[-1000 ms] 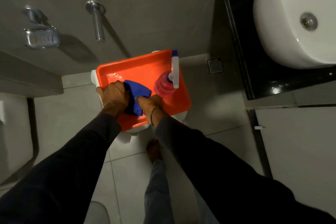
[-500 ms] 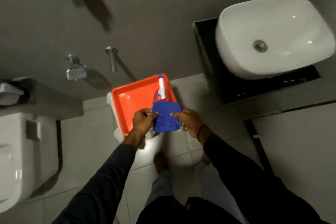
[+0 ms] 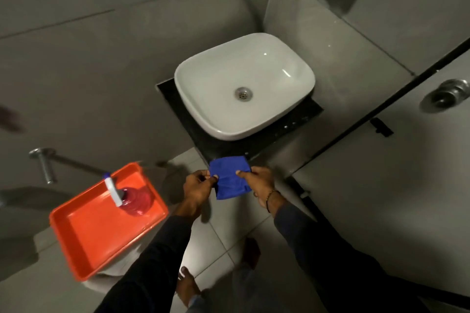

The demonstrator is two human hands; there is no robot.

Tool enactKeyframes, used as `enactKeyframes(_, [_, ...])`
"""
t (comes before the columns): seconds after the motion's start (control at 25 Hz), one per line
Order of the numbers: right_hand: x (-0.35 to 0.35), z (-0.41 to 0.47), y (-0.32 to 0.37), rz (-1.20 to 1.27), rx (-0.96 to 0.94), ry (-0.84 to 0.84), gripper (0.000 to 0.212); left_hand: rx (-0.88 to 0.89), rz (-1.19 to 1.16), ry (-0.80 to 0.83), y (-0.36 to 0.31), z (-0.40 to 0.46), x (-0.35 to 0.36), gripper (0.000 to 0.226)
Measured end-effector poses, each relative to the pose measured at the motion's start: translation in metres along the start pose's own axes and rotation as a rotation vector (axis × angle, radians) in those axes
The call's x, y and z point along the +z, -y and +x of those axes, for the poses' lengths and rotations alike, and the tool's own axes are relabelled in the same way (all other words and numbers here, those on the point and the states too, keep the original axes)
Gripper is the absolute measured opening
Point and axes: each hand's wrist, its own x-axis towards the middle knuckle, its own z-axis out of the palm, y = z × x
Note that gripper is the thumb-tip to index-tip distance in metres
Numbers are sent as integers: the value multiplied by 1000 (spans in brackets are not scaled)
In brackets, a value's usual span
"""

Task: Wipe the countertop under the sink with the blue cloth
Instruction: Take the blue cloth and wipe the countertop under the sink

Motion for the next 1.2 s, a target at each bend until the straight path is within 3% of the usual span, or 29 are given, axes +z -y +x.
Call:
enactKeyframes(0.16, [-1,45,10,-123,-78,-30,22,2,135,-91,-10,32,18,13])
enactKeyframes(0.24, [-3,53,7,-284,-210,-136,26,-5,213,-120,-7,43,21,18])
enactKeyframes(0.32, [-4,52,-8,-555,-578,-222,33,-41,237,-133,-4,46,21,25])
enactKeyframes(0.36, [-3,54,-18,-714,-799,-182,39,-53,251,-149,-5,46,20,33])
enactKeyframes(0.44, [6,57,-31,-974,-1087,81,61,-14,284,-212,-15,49,15,44])
enactKeyframes(0.52, [16,62,-38,-1161,-1072,303,76,136,299,-343,-38,53,5,35])
enactKeyframes(0.64, [11,76,-45,-1140,-1099,329,75,499,433,-579,-88,62,0,36])
enactKeyframes(0.72, [1,84,-45,-1012,-1142,352,69,672,564,-575,-124,72,14,46])
enactKeyframes(0.88, [-33,109,-42,-883,-1130,304,64,580,872,-375,-157,91,58,63])
enactKeyframes(1.0, [-86,151,-29,-898,-1103,201,60,564,1014,-446,-151,101,65,69])
enactKeyframes(1.2, [-195,234,6,-1002,-959,16,59,606,1030,-469,-145,107,66,76])
